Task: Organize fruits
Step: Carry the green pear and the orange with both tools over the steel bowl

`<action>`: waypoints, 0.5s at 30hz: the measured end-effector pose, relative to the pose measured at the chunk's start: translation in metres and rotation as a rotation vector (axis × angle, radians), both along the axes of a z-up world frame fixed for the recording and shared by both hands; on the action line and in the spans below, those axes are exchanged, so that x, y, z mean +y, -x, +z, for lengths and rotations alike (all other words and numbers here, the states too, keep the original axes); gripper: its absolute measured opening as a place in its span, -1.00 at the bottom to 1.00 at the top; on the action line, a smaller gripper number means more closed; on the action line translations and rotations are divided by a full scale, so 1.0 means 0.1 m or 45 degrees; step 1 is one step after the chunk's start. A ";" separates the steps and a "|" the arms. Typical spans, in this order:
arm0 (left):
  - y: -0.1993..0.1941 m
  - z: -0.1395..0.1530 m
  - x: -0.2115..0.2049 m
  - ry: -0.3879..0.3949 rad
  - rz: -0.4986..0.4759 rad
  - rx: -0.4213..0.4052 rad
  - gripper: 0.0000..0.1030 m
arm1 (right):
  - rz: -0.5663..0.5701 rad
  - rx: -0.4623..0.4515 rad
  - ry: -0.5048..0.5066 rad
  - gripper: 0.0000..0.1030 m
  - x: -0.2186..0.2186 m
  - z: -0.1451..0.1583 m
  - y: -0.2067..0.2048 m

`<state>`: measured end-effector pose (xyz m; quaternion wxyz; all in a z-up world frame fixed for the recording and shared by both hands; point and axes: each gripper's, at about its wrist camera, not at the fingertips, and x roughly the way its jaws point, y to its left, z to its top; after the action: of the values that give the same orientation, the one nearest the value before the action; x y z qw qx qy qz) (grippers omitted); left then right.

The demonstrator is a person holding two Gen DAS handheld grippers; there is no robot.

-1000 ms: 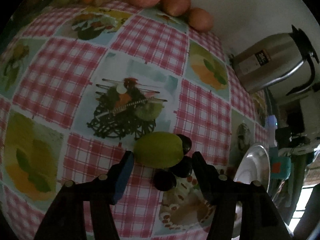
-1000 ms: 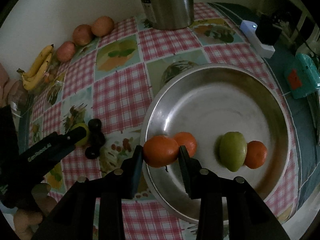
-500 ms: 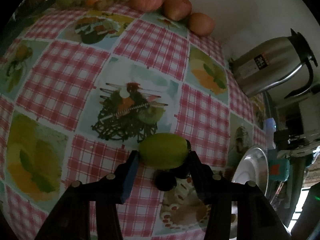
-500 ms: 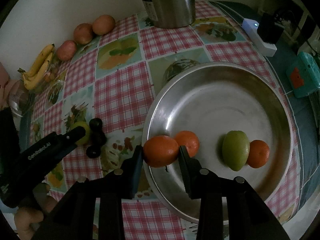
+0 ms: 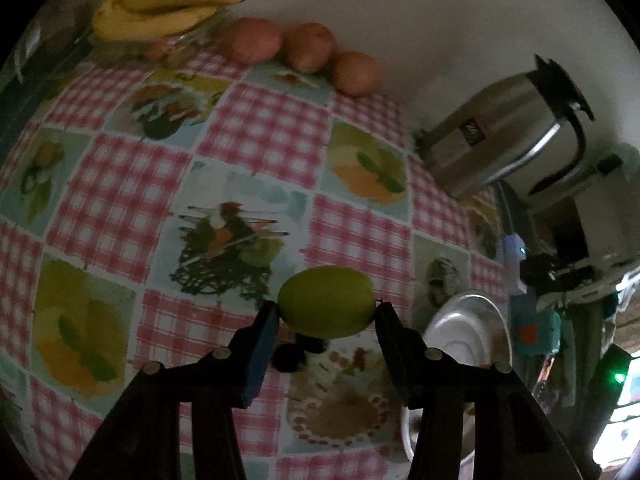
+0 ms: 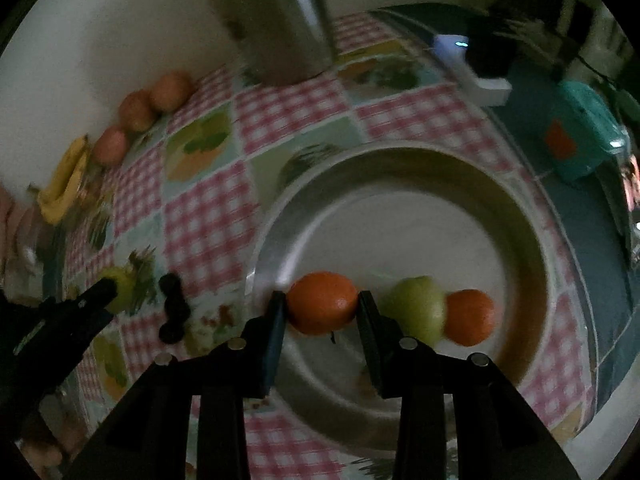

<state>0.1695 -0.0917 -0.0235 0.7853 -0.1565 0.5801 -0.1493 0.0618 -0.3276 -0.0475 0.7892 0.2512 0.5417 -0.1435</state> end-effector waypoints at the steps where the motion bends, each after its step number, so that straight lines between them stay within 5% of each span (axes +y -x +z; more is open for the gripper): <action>1: 0.01 0.03 -0.05 -0.003 -0.018 -0.009 0.03 | -0.028 0.003 0.002 -0.28 -0.07 -0.01 0.02; 15: 0.33 0.16 -0.90 -0.059 -0.311 -0.084 0.03 | -0.278 0.018 0.032 -0.28 -0.73 -0.12 0.29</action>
<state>0.1366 -0.1813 -0.0078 0.7833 -0.0613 0.5720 -0.2355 0.0329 -0.4005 -0.0598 0.7680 0.2979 0.5150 -0.2372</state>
